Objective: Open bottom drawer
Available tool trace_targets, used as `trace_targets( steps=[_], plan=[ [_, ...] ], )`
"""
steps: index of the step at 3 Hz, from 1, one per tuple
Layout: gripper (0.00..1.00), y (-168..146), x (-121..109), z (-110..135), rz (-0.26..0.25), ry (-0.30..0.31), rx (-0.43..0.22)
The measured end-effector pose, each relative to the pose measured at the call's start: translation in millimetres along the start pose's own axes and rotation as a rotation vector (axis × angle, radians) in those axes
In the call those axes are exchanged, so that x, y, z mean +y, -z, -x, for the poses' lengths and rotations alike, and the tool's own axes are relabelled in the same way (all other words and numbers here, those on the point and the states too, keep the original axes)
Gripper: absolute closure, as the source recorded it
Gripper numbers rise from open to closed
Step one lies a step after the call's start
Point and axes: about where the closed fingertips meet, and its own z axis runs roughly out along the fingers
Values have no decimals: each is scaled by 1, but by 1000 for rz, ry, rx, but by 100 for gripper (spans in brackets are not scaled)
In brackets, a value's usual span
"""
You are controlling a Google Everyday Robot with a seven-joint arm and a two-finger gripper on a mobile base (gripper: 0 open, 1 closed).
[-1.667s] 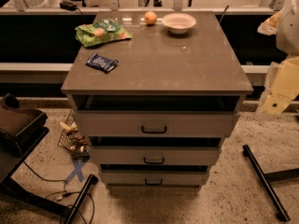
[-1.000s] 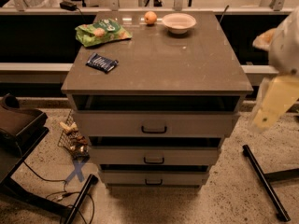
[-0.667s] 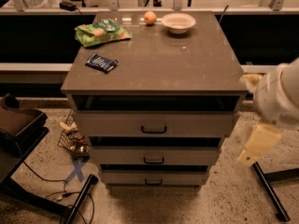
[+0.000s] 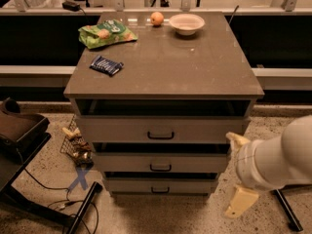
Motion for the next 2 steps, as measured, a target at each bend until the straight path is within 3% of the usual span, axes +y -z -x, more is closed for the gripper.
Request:
trace_targets(
  steps=[1, 2],
  plan=[
    [0, -15, -5, -1, -59, 2, -12],
    [0, -15, -5, -1, -59, 2, -12]
  ],
)
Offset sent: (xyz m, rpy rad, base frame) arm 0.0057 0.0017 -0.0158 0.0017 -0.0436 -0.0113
